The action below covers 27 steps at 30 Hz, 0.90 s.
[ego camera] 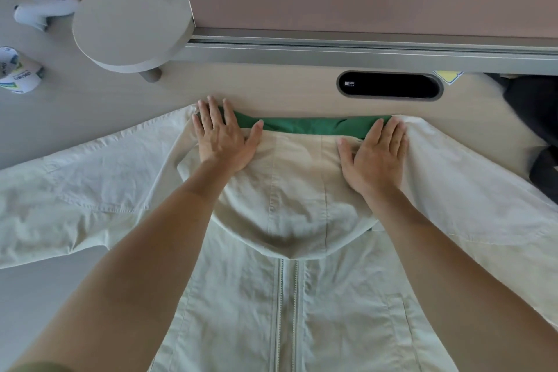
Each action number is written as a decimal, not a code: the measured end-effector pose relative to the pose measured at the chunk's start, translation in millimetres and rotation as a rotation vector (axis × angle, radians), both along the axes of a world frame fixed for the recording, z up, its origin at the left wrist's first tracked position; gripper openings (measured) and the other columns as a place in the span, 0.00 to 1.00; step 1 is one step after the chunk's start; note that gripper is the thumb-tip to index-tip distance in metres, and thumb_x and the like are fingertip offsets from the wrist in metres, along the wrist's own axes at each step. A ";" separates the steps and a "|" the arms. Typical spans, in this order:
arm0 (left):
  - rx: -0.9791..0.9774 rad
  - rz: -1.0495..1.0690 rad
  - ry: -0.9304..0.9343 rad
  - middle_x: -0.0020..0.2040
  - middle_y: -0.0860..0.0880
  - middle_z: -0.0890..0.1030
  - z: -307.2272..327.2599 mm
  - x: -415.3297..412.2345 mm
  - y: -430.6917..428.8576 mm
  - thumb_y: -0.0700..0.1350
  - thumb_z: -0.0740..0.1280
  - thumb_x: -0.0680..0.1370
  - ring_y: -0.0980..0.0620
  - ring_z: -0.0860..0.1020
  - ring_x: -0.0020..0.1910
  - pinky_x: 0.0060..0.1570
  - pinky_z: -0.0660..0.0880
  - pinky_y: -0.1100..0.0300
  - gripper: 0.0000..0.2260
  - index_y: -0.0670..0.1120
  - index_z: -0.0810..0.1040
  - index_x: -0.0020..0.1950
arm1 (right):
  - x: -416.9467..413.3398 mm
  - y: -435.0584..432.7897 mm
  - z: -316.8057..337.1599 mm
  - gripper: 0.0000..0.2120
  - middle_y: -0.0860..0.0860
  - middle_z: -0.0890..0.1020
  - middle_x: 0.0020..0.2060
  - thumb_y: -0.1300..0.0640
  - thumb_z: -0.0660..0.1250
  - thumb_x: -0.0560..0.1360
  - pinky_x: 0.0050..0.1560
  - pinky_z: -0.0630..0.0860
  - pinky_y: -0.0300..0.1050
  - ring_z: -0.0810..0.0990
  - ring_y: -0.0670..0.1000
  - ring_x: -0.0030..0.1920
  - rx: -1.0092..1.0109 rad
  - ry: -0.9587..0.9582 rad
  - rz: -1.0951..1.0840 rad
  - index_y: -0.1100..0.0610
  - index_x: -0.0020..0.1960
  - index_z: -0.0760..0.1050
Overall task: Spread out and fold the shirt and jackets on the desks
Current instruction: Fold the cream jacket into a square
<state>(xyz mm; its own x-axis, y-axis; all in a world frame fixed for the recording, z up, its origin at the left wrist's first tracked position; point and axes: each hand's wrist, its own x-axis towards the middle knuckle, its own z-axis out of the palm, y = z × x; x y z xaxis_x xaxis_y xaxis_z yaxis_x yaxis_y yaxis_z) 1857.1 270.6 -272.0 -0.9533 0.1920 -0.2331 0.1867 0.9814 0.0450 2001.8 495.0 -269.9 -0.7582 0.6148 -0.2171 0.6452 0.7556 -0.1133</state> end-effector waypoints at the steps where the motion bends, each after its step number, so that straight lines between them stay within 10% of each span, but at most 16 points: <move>1: 0.008 -0.001 0.002 0.81 0.37 0.44 2.4 -1.2 0.3 0.70 0.45 0.78 0.39 0.40 0.80 0.77 0.39 0.42 0.42 0.41 0.45 0.81 | -2.5 2.0 3.6 0.44 0.66 0.46 0.79 0.32 0.45 0.79 0.78 0.39 0.60 0.40 0.63 0.79 0.019 -0.002 0.005 0.67 0.80 0.47; 16: 0.141 -0.026 -0.013 0.81 0.40 0.44 17.5 40.2 4.3 0.69 0.47 0.78 0.39 0.39 0.79 0.77 0.36 0.43 0.42 0.41 0.45 0.81 | 3.2 -10.8 13.7 0.37 0.64 0.50 0.79 0.34 0.46 0.80 0.77 0.41 0.64 0.45 0.63 0.80 0.029 0.129 0.163 0.57 0.81 0.50; 27: 0.193 -0.453 0.138 0.80 0.41 0.57 -6.4 88.1 -42.9 0.71 0.51 0.77 0.37 0.54 0.79 0.76 0.51 0.37 0.38 0.49 0.60 0.80 | 24.6 -29.4 0.7 0.34 0.58 0.52 0.81 0.31 0.43 0.79 0.76 0.44 0.66 0.47 0.62 0.80 0.025 0.108 0.474 0.43 0.81 0.53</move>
